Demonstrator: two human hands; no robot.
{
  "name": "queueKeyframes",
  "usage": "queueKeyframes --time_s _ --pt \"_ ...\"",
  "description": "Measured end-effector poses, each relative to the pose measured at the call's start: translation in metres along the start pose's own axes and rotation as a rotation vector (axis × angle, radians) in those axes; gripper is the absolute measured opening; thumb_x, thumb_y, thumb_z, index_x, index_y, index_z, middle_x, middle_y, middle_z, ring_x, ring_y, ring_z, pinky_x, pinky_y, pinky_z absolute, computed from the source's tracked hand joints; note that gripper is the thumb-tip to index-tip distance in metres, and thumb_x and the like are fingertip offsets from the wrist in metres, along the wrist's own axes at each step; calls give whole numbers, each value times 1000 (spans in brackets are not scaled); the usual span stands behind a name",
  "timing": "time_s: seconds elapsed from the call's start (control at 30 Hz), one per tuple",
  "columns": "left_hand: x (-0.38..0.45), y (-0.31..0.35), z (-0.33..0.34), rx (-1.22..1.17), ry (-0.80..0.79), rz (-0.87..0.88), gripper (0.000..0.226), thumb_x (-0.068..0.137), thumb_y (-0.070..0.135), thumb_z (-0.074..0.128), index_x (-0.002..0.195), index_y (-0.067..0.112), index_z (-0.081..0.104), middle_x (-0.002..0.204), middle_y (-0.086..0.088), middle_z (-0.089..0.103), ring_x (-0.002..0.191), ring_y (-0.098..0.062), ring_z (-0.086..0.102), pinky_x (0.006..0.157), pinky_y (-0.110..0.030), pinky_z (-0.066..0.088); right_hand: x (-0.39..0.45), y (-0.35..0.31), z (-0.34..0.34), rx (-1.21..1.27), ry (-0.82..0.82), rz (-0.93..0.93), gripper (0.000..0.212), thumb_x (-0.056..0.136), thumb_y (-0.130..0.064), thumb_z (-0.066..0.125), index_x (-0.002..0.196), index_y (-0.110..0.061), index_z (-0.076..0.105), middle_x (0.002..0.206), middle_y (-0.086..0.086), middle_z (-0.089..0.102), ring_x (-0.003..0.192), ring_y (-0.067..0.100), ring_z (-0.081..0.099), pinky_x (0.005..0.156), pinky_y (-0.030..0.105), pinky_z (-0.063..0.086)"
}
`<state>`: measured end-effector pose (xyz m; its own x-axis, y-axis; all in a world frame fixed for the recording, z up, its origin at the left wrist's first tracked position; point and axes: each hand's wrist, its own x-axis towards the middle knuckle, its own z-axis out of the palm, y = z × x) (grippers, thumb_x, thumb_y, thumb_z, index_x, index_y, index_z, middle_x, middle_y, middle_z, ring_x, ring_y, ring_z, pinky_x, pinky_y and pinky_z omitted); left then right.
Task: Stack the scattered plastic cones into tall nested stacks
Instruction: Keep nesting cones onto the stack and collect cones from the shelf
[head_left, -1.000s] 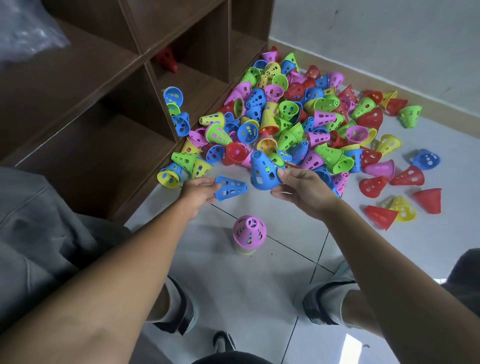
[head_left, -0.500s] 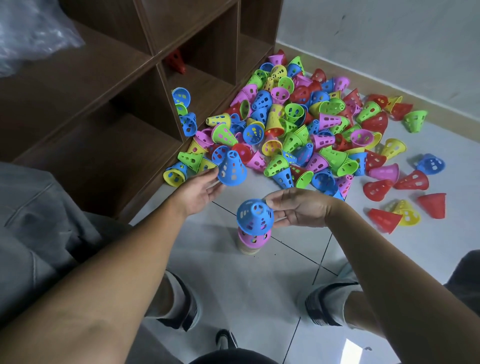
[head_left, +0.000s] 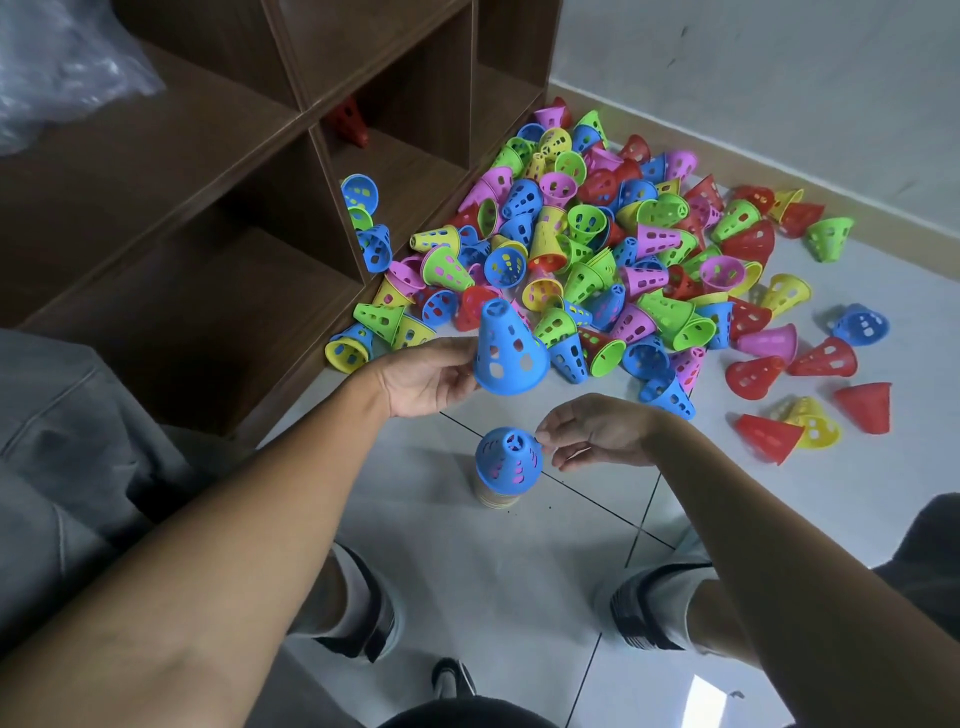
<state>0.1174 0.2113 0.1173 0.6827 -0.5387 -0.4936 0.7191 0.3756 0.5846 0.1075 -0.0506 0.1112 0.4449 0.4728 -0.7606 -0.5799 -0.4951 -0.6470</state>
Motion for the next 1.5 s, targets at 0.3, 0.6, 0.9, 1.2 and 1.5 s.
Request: queueKeyframes --time_s 0.3,0.6,0.9,1.2,1.5 --pt "1 0 2 276 -133 -226 42 54 31 96 85 12 75 77 0 70 61 -7 65 56 -15 55 3 14 -12 84 252 15 28 98 -26 62 115 -3 62 105 12 68 87 24 65 83 35 57" --pt "1 -13 2 524 -22 -377 12 95 7 60 85 13 64 76 1 68 64 -7 64 57 -17 55 10 27 -14 106 298 51 28 96 -27 64 114 -6 63 108 13 70 90 25 68 79 34 56" --pt "11 -9 -2 648 16 -381 4 92 9 65 89 9 67 74 -2 70 64 -11 65 60 -21 55 19 28 -18 141 366 17 22 97 -25 63 110 -8 64 106 12 71 88 23 67 80 34 56" --pt "29 -3 -12 758 41 -376 14 81 19 81 87 9 72 83 -10 70 68 -16 62 65 -22 55 44 22 -23 229 444 -14 18 97 -20 63 111 -8 64 103 9 71 87 24 68 82 36 55" --pt "56 -10 -56 959 515 32 27 80 27 80 101 14 69 106 2 62 90 -17 61 72 -30 52 88 5 -38 105 790 -107 42 91 -14 66 130 -18 51 107 7 64 80 23 65 77 39 54"
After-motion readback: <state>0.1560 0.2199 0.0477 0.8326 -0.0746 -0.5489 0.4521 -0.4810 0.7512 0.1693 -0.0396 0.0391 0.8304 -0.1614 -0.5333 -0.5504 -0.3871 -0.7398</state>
